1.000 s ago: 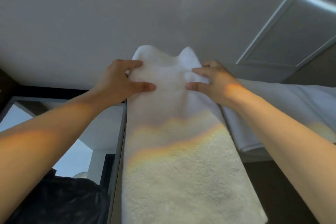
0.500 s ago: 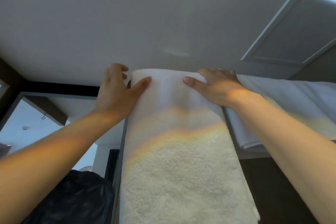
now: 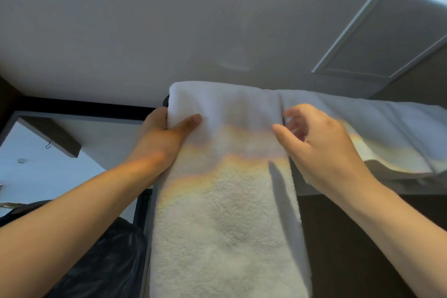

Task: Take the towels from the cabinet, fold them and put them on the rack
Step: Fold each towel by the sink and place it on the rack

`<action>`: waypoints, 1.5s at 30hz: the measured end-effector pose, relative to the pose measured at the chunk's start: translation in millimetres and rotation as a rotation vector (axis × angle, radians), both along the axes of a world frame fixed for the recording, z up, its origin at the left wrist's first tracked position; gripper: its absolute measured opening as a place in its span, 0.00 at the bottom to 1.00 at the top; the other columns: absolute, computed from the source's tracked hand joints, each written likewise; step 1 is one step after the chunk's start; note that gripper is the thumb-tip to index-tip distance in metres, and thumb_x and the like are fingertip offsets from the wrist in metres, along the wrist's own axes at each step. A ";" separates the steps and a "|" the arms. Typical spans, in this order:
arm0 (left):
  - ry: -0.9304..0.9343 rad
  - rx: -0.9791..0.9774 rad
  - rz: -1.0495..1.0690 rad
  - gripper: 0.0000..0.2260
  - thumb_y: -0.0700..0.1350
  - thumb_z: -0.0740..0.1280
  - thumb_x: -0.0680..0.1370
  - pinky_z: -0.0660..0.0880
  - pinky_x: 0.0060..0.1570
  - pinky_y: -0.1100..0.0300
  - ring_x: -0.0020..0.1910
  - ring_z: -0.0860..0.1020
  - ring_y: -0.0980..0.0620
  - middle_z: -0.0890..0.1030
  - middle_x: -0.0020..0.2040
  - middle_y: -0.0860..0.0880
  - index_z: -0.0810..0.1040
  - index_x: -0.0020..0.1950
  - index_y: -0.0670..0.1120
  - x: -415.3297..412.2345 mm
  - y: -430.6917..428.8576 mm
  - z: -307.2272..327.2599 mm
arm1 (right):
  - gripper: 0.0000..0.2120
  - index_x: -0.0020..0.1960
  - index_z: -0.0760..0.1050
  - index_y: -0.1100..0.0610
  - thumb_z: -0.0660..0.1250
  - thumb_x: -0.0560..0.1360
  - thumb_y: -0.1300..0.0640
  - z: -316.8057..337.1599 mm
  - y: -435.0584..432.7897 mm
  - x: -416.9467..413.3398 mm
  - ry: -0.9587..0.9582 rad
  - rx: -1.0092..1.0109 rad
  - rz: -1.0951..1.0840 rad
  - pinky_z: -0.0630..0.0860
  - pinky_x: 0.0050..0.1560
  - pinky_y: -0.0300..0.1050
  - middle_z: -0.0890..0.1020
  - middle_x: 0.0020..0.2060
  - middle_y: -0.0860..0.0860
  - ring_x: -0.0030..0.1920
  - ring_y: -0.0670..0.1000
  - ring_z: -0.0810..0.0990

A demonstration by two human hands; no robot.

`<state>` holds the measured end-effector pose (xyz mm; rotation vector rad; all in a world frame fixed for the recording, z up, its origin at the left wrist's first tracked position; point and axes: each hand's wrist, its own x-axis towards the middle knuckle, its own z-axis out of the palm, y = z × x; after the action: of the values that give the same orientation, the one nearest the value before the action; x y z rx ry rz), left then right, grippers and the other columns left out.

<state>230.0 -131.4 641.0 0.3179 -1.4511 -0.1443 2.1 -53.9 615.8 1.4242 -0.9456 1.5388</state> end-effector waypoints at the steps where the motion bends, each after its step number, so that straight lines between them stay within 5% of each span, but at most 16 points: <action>1: 0.001 0.002 0.004 0.15 0.52 0.71 0.75 0.79 0.31 0.62 0.37 0.84 0.53 0.85 0.43 0.48 0.79 0.53 0.42 -1.1 1.3 0.3 | 0.13 0.56 0.76 0.55 0.66 0.77 0.47 -9.5 1.3 -2.6 -0.032 0.047 0.028 0.75 0.48 0.49 0.80 0.43 0.47 0.45 0.50 0.79; 4: 0.014 0.007 0.012 0.16 0.52 0.71 0.75 0.81 0.38 0.56 0.40 0.84 0.49 0.84 0.45 0.47 0.79 0.54 0.40 -1.2 3.3 1.6 | 0.12 0.52 0.79 0.54 0.66 0.77 0.45 -20.2 0.8 -8.5 -0.091 0.185 0.058 0.77 0.47 0.47 0.82 0.42 0.46 0.44 0.49 0.80; 11: 0.008 -0.020 0.050 0.14 0.53 0.70 0.76 0.76 0.28 0.66 0.32 0.82 0.57 0.84 0.40 0.51 0.80 0.50 0.42 1.8 10.0 1.3 | 0.20 0.39 0.78 0.65 0.69 0.76 0.47 -12.2 -2.7 -5.7 -0.147 0.299 0.336 0.68 0.38 0.47 0.74 0.30 0.61 0.33 0.52 0.72; 16: 0.012 0.012 0.099 0.19 0.59 0.67 0.76 0.79 0.44 0.54 0.44 0.81 0.50 0.82 0.47 0.49 0.77 0.56 0.44 0.4 9.2 3.0 | 0.20 0.30 0.74 0.56 0.67 0.77 0.48 -14.0 2.9 -7.9 -0.101 0.158 0.149 0.64 0.32 0.45 0.70 0.22 0.46 0.27 0.45 0.68; 18: 0.019 0.017 0.083 0.19 0.60 0.65 0.77 0.78 0.43 0.56 0.44 0.81 0.51 0.81 0.48 0.50 0.77 0.56 0.45 -2.3 9.7 3.1 | 0.16 0.36 0.76 0.56 0.65 0.79 0.48 -12.0 0.1 -6.1 -0.118 0.153 0.173 0.66 0.35 0.44 0.74 0.28 0.43 0.32 0.44 0.72; 21: 0.033 0.024 0.061 0.18 0.61 0.64 0.77 0.77 0.43 0.55 0.45 0.80 0.52 0.81 0.48 0.51 0.76 0.56 0.48 -2.5 9.3 4.5 | 0.15 0.56 0.75 0.54 0.61 0.80 0.43 2.3 -4.9 0.5 -0.272 0.351 0.385 0.73 0.53 0.47 0.79 0.50 0.48 0.52 0.49 0.77; 24: 0.022 0.017 0.067 0.16 0.60 0.63 0.78 0.75 0.38 0.59 0.43 0.81 0.55 0.81 0.46 0.53 0.77 0.54 0.49 0.6 8.0 3.9 | 0.19 0.53 0.74 0.60 0.58 0.82 0.43 14.2 -9.6 7.5 -0.382 0.553 0.624 0.73 0.59 0.54 0.78 0.49 0.53 0.52 0.55 0.77; 26: 0.030 -0.017 0.107 0.14 0.58 0.64 0.78 0.73 0.32 0.64 0.34 0.79 0.62 0.81 0.40 0.54 0.78 0.46 0.49 4.3 7.8 3.4 | 0.18 0.47 0.74 0.61 0.59 0.83 0.47 17.3 -11.2 8.9 -0.380 0.508 0.705 0.72 0.49 0.50 0.77 0.43 0.58 0.45 0.57 0.76; 29: 0.068 -0.102 0.190 0.20 0.55 0.66 0.78 0.64 0.22 0.72 0.22 0.69 0.60 0.72 0.27 0.53 0.73 0.35 0.41 10.0 8.9 4.5 | 0.16 0.39 0.69 0.59 0.58 0.83 0.53 19.1 -10.4 7.2 -0.325 0.324 0.576 0.63 0.42 0.48 0.71 0.35 0.57 0.38 0.56 0.71; 34: 0.054 -0.182 0.370 0.19 0.53 0.66 0.78 0.60 0.23 0.66 0.26 0.65 0.54 0.68 0.28 0.49 0.70 0.34 0.42 7.0 15.8 33.7 | 0.22 0.30 0.61 0.56 0.57 0.83 0.58 45.4 0.6 15.3 -0.248 0.131 0.224 0.55 0.37 0.45 0.69 0.31 0.53 0.40 0.56 0.69; 37: 0.050 -0.195 0.481 0.18 0.52 0.66 0.78 0.62 0.26 0.66 0.28 0.65 0.53 0.68 0.30 0.50 0.69 0.34 0.44 4.1 19.3 66.0 | 0.16 0.39 0.69 0.64 0.57 0.83 0.57 76.7 2.3 18.0 -0.253 0.092 0.096 0.57 0.39 0.45 0.78 0.46 0.66 0.52 0.63 0.77; 39: 0.096 -0.196 0.469 0.13 0.53 0.69 0.77 0.61 0.31 0.67 0.38 0.70 0.52 0.74 0.41 0.50 0.75 0.45 0.42 3.9 15.8 82.4 | 0.14 0.54 0.73 0.69 0.58 0.83 0.57 94.4 -1.0 20.1 -0.257 0.094 0.022 0.66 0.49 0.48 0.78 0.59 0.67 0.62 0.64 0.75; 41: 0.129 -0.173 0.413 0.19 0.54 0.71 0.75 0.62 0.40 0.67 0.47 0.71 0.52 0.74 0.51 0.49 0.74 0.57 0.42 3.9 8.7 90.9 | 0.16 0.65 0.70 0.68 0.60 0.82 0.59 110.1 -6.0 21.1 -0.252 0.135 -0.046 0.69 0.60 0.47 0.76 0.64 0.64 0.66 0.62 0.74; 45: 0.006 -0.176 0.604 0.15 0.54 0.65 0.79 0.65 0.46 0.59 0.54 0.76 0.43 0.80 0.54 0.43 0.78 0.54 0.42 2.4 2.2 97.6 | 0.14 0.63 0.78 0.62 0.59 0.82 0.59 123.1 -8.5 20.0 -0.175 0.285 -0.256 0.74 0.57 0.46 0.79 0.64 0.59 0.63 0.59 0.77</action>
<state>232.3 -129.2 738.5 0.5934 -1.2941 0.4678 22.1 -62.4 738.9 1.3111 -1.4417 1.3930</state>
